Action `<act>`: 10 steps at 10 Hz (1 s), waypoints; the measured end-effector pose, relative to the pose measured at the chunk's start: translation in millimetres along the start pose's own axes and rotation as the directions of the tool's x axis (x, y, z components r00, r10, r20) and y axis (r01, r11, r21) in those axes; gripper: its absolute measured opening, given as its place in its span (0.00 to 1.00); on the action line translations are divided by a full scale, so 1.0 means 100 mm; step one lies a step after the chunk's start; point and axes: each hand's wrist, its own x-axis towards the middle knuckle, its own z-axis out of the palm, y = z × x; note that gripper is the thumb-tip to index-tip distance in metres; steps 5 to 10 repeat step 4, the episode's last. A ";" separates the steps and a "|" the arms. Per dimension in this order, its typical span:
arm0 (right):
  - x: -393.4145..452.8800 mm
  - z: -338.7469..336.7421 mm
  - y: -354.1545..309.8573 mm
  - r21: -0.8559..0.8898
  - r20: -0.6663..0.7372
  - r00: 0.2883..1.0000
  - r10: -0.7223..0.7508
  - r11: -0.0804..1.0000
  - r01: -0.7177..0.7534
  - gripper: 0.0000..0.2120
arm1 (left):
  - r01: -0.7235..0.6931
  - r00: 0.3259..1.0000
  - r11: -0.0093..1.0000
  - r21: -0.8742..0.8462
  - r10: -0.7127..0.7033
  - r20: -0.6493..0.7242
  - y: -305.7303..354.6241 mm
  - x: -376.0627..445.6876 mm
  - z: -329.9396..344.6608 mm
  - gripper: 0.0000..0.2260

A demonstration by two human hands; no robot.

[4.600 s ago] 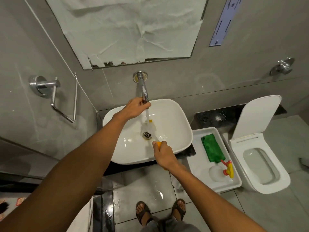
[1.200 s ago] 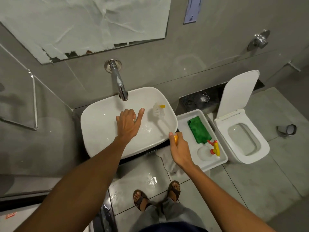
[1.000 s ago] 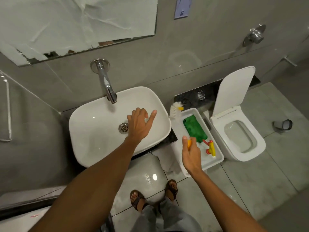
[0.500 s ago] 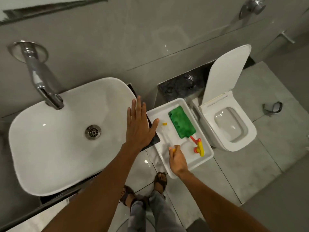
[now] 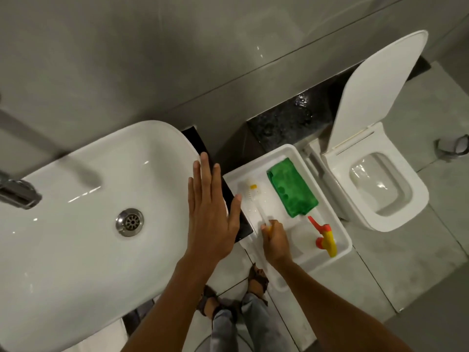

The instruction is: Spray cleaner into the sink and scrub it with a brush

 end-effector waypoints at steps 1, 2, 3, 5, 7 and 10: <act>0.03 0.07 0.01 -0.032 -0.016 1.000 0.006 0.999 -0.007 0.20 | 0.009 1.000 1.000 -0.011 -0.009 0.011 0.00 0.01 0.00 0.34; 0.01 0.08 0.01 0.011 -0.054 0.998 0.017 1.000 -0.016 0.20 | 0.004 1.000 1.000 -0.022 -0.003 0.023 -0.02 0.01 0.02 0.34; -0.07 0.03 -0.05 0.013 -0.090 0.996 -0.017 1.000 0.019 0.22 | -0.013 1.000 0.999 -0.034 0.014 0.018 -0.02 0.00 -0.02 0.33; -0.03 -0.07 -0.11 0.037 -0.191 0.978 -0.084 0.995 0.093 0.21 | -0.003 1.000 0.999 -0.037 0.003 0.005 0.03 0.00 0.01 0.33; -0.03 -0.07 -0.11 0.037 -0.191 0.978 -0.084 0.995 0.093 0.21 | -0.003 1.000 0.999 -0.037 0.003 0.005 0.03 0.00 0.01 0.33; -0.03 -0.07 -0.11 0.037 -0.191 0.978 -0.084 0.995 0.093 0.21 | -0.003 1.000 0.999 -0.037 0.003 0.005 0.03 0.00 0.01 0.33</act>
